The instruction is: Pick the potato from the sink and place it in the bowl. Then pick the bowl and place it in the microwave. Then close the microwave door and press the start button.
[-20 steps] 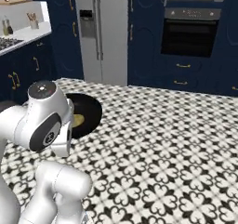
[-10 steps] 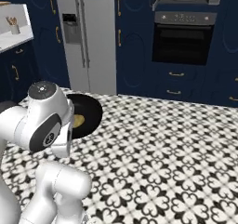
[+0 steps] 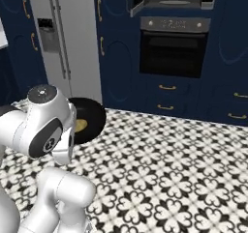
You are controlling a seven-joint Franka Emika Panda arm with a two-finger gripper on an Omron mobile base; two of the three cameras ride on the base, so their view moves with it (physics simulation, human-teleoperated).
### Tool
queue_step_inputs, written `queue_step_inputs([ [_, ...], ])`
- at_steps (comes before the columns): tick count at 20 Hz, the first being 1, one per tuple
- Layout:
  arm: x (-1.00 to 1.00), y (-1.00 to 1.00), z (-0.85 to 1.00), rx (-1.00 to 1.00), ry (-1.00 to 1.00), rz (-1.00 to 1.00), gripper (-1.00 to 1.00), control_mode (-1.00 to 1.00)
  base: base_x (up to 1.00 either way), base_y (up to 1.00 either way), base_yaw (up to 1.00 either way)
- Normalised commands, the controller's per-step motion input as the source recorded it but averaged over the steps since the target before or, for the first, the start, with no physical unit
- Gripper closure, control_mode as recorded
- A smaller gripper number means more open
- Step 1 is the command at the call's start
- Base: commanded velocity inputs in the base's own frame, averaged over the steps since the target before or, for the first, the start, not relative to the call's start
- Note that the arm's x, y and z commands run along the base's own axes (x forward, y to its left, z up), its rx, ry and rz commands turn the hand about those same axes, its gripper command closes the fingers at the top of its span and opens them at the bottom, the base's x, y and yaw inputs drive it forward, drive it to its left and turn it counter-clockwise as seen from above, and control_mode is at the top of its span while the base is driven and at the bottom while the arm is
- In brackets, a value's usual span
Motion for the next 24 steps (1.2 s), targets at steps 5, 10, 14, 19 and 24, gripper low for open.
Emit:
queue_step_inputs([
  [5, 0.0, 0.0, 0.0, 0.0, 0.0, 0.0, 1.0, 1.0, 1.0, -0.91, 0.0],
  [10, 0.0, 0.0, 0.0, 0.0, 0.0, 0.0, 1.0, 1.0, 1.0, -0.33, 0.02],
  [14, 0.0, 0.0, 0.0, 0.0, 0.0, 0.0, 1.0, 1.0, 1.0, -0.17, 0.09],
  [19, 0.0, 0.0, 0.0, 0.0, 0.0, 0.0, 1.0, 1.0, 1.0, -0.28, 0.21],
  [24, 0.0, 0.0, 0.0, 0.0, 0.0, 0.0, 1.0, 1.0, 0.85, -0.68, 0.2],
])
